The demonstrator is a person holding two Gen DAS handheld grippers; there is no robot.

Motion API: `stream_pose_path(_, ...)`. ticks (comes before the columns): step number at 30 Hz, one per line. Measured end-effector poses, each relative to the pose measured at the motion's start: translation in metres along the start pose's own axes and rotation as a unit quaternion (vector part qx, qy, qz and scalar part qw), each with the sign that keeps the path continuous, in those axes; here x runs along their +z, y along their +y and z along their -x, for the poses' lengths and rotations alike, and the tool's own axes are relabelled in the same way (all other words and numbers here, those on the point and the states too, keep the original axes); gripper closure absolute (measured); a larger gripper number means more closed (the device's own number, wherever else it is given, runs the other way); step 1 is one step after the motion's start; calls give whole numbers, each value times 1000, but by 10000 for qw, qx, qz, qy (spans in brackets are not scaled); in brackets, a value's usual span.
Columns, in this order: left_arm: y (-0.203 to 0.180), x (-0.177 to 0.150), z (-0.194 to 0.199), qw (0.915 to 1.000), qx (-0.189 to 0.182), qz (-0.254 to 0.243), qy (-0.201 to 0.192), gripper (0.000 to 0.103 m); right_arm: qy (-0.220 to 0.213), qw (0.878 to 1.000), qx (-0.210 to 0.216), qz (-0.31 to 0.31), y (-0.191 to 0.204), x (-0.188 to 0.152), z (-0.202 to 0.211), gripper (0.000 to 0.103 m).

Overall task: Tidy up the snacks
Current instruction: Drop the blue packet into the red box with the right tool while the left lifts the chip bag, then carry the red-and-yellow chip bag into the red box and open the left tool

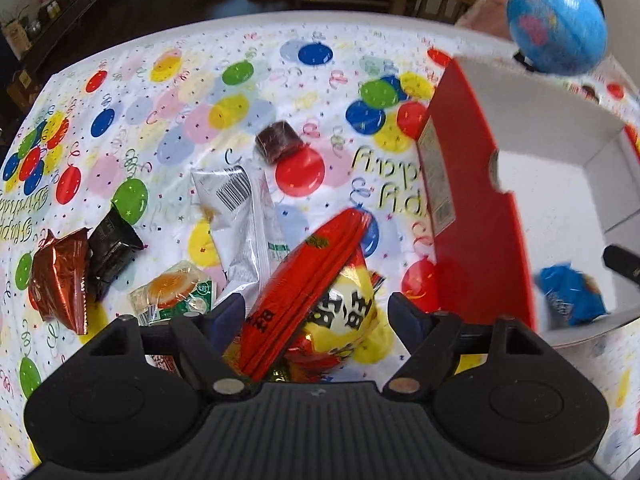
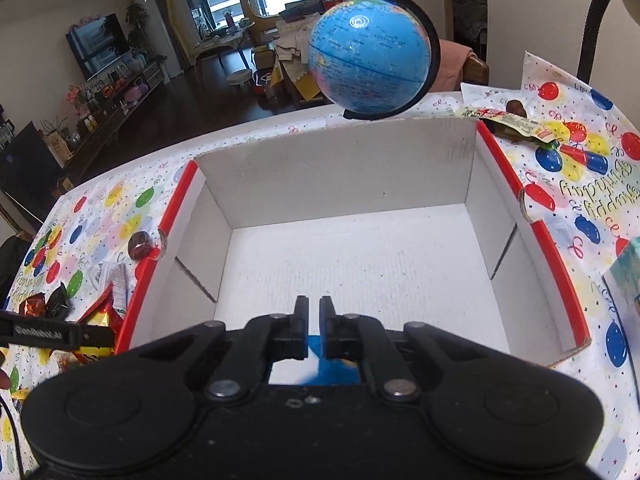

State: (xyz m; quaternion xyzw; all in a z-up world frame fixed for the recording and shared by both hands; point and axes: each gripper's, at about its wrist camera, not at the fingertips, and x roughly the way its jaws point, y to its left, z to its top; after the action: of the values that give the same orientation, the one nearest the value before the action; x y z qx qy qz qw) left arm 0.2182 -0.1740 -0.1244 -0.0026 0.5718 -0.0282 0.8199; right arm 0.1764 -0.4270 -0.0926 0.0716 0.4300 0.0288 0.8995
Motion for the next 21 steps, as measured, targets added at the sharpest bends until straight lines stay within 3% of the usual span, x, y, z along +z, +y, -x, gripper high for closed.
stream_pose_path(3,1,-2,-7,10000,-28,21,62,28,27,10000,13,-27,-2,-1,-2,96)
stream_pose_path(9,3,-3,-2,9999,-74,69,-37,48,67,9999,43,-63,-4,-2,-5,94)
stream_pose_path(16,11,1,31,9988,-267,243,-320,50,9,9999,96,-117,-7,0,1,92)
stream_pose_path(21,3,11,80,9953,-420,109,-869,50,-104,9997,132,-150,-6,4,15,90)
